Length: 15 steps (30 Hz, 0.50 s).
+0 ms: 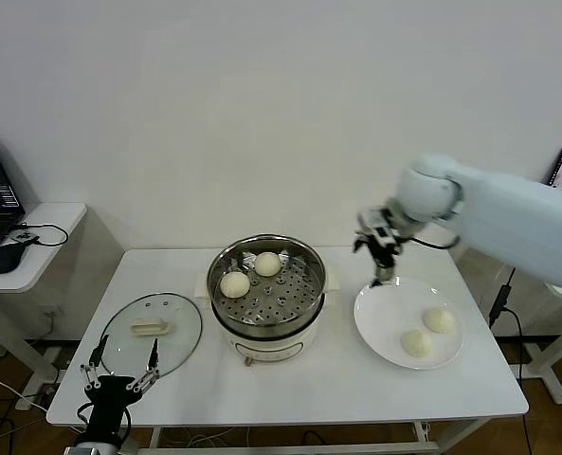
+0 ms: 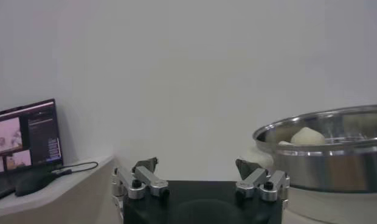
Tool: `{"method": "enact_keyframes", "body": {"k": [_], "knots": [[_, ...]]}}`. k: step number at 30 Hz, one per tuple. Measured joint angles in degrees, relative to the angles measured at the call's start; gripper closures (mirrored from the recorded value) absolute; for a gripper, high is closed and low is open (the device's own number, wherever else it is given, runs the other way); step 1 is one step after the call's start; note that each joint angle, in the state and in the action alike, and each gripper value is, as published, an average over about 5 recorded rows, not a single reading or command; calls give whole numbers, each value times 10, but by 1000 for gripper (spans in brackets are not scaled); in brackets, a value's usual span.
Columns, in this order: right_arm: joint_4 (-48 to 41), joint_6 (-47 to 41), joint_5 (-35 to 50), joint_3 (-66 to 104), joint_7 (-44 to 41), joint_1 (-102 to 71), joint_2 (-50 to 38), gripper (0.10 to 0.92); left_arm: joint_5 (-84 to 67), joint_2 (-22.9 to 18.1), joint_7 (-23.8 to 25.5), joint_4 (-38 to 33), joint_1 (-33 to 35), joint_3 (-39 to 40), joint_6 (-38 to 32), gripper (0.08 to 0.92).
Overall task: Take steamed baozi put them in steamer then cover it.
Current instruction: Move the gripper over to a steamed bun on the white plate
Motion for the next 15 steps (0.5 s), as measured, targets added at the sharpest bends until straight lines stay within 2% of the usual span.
{"method": "enact_keyframes", "body": {"k": [7, 15], "knots": [[-2, 31, -59, 85, -3, -117, -55, 202, 8, -3, 0, -1, 7, 0, 0, 177], [-35, 58, -113, 182, -3, -247, -74, 203, 14, -6, 0, 1, 14, -2, 0, 177]]}}
